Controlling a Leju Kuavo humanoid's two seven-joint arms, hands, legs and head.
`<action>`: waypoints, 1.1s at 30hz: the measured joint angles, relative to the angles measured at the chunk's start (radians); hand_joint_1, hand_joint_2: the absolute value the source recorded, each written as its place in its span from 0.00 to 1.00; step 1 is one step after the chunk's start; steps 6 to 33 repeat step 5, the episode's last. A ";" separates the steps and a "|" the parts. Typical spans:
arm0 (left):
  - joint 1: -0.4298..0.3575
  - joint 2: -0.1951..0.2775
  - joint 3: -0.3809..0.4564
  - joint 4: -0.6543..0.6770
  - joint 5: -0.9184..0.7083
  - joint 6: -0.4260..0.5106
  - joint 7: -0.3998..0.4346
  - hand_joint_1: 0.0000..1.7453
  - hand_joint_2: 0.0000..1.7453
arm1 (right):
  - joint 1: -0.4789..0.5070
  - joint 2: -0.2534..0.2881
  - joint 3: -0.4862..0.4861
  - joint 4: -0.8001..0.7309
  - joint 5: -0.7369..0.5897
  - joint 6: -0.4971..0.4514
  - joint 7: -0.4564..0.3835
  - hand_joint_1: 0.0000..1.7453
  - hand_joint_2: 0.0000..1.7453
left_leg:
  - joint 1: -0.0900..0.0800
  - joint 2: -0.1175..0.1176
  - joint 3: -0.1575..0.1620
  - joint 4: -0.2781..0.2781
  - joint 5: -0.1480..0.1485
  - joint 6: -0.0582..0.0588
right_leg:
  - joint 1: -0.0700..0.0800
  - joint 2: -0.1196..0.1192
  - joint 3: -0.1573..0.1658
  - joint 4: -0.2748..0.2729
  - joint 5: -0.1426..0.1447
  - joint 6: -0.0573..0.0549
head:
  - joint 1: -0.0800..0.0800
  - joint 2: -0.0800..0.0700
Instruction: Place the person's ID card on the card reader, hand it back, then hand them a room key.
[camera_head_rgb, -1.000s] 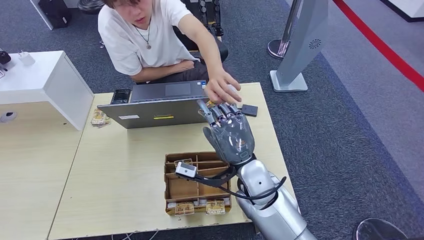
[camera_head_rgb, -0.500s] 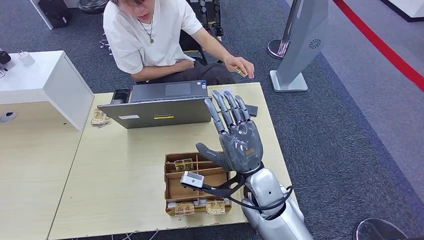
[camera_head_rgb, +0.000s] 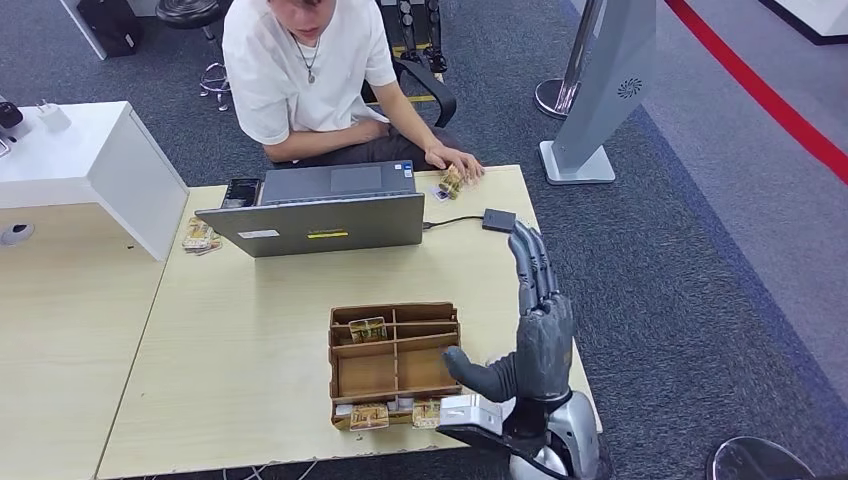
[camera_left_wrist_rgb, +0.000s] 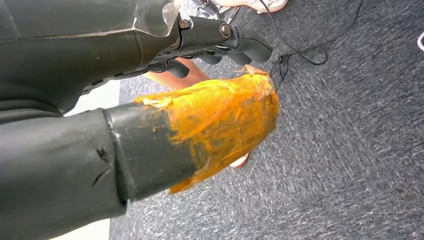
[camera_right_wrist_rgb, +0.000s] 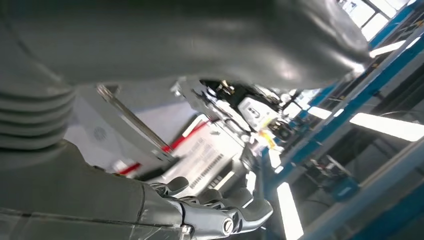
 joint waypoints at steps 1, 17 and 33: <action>0.000 0.000 0.003 0.000 0.001 0.000 0.001 0.00 0.00 | 0.015 0.000 -0.001 -0.005 -0.033 0.000 0.006 0.00 0.00 | 0.000 0.000 0.000 0.000 0.000 0.000 | 0.000 0.000 0.000 0.000 0.000 0.000 | 0.000 0.000; 0.001 0.000 0.010 0.000 0.008 0.000 0.008 0.00 0.00 | 0.056 -0.009 0.005 -0.019 -0.174 -0.001 0.038 0.00 0.00 | 0.000 0.000 0.000 0.000 0.000 0.000 | 0.000 0.000 0.000 0.000 0.000 0.000 | 0.000 0.000; 0.001 0.000 0.010 0.000 0.008 0.000 0.008 0.00 0.00 | 0.056 -0.009 0.005 -0.019 -0.174 -0.001 0.038 0.00 0.00 | 0.000 0.000 0.000 0.000 0.000 0.000 | 0.000 0.000 0.000 0.000 0.000 0.000 | 0.000 0.000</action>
